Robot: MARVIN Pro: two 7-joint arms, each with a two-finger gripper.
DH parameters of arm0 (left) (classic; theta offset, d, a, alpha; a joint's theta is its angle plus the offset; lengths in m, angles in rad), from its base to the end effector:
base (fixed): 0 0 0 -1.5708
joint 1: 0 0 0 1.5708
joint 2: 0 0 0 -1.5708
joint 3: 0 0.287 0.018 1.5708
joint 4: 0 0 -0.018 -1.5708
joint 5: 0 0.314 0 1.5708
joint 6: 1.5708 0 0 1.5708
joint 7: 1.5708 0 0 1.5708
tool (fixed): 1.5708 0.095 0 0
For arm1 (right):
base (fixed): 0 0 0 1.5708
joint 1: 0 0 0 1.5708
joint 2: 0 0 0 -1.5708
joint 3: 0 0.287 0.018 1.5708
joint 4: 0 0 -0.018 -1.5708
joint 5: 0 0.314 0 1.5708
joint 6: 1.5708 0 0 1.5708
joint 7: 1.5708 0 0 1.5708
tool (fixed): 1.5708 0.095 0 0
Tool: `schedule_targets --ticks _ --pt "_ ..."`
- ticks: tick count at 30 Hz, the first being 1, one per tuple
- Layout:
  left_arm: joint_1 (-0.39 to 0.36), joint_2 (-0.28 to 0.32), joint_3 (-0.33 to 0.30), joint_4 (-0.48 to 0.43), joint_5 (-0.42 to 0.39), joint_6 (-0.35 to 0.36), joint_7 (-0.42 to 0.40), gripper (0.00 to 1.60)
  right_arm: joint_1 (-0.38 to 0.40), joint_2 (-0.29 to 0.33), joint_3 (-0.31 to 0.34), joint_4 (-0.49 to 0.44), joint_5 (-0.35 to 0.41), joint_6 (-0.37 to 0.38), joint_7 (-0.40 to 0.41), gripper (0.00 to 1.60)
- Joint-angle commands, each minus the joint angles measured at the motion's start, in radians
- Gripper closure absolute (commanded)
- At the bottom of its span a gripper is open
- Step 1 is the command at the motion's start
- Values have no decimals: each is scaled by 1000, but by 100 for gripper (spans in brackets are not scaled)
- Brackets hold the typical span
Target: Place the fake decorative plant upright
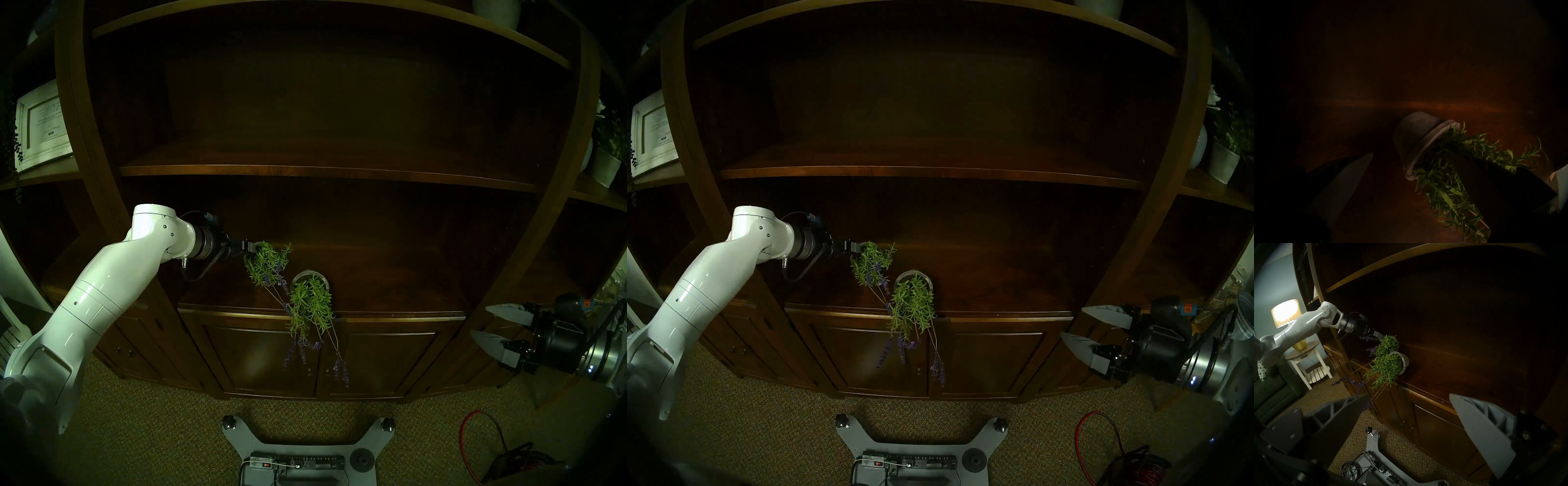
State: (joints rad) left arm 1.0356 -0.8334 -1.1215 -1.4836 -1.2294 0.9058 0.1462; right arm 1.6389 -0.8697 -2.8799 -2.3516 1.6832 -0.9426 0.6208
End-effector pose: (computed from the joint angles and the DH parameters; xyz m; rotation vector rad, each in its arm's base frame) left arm 0.4918 0.0854 -0.2072 2.6019 -0.1319 1.0442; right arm 0.1402 -0.1809 -0.1268 -2.1739 -0.6081 -1.4213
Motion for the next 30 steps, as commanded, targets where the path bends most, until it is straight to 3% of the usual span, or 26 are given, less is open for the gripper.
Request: schedule_targets --ticks 1,13,14,15,17,30 --pt "-60 4 -7 -14 15 -10 -37 0 2 0 2 -2 -2 -3 1 0" --pt "-57 9 3 -26 42 -11 -78 24 2 0 2 -2 -2 -3 1 0" --pt "-57 9 3 -28 43 -10 -80 30 2 0 2 -2 -2 -3 1 0" --pt "-57 11 7 -29 49 -10 -89 49 2 0 2 -2 -2 -3 1 0" --pt "-54 14 9 -33 53 -11 -95 58 2 0 2 -2 -2 -3 1 0" --pt "-45 33 19 -37 83 -27 -141 56 2 0 2 -2 -2 -3 1 0"
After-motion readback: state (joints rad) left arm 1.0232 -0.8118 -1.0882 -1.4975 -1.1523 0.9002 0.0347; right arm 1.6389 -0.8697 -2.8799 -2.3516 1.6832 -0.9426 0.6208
